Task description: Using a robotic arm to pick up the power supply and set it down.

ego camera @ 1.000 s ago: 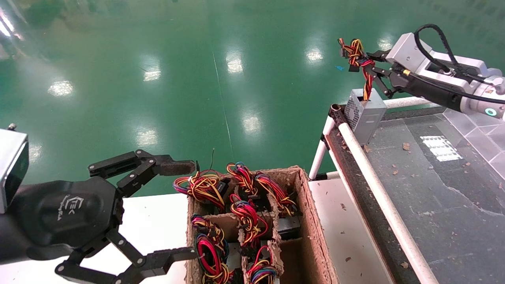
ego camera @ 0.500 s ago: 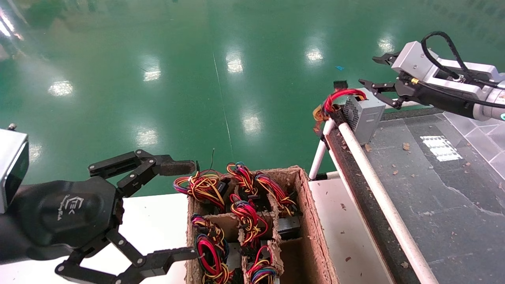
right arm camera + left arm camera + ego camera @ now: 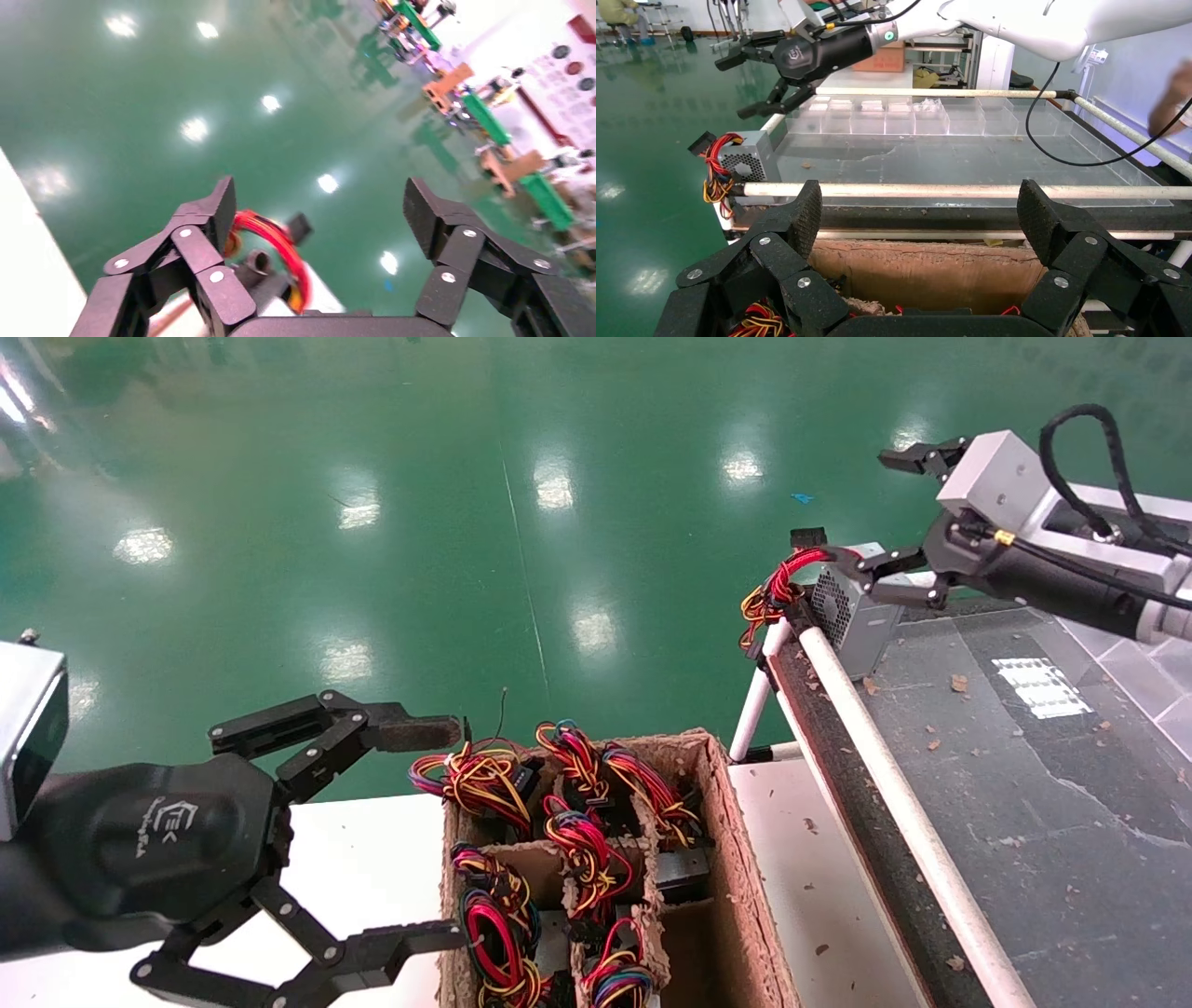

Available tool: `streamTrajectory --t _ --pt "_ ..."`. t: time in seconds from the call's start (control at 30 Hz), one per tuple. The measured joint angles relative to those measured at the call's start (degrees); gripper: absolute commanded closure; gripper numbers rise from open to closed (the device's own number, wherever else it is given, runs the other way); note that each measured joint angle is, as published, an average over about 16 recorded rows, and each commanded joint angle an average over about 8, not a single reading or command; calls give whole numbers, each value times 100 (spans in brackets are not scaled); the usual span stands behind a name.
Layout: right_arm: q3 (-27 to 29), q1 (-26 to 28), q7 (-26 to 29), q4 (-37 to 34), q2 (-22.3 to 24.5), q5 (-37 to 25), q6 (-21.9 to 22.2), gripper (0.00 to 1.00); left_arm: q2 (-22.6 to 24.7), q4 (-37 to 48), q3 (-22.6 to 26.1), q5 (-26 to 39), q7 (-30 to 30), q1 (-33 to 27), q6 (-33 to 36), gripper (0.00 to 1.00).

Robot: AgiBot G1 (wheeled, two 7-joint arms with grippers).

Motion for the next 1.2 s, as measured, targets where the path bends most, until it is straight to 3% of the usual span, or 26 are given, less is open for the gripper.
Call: streamTrajectory --t 1.2 --pt "248 -1545 1785 1855 941 2418 -1896 0 -4 1 11 -7 6 -3 -4 0"
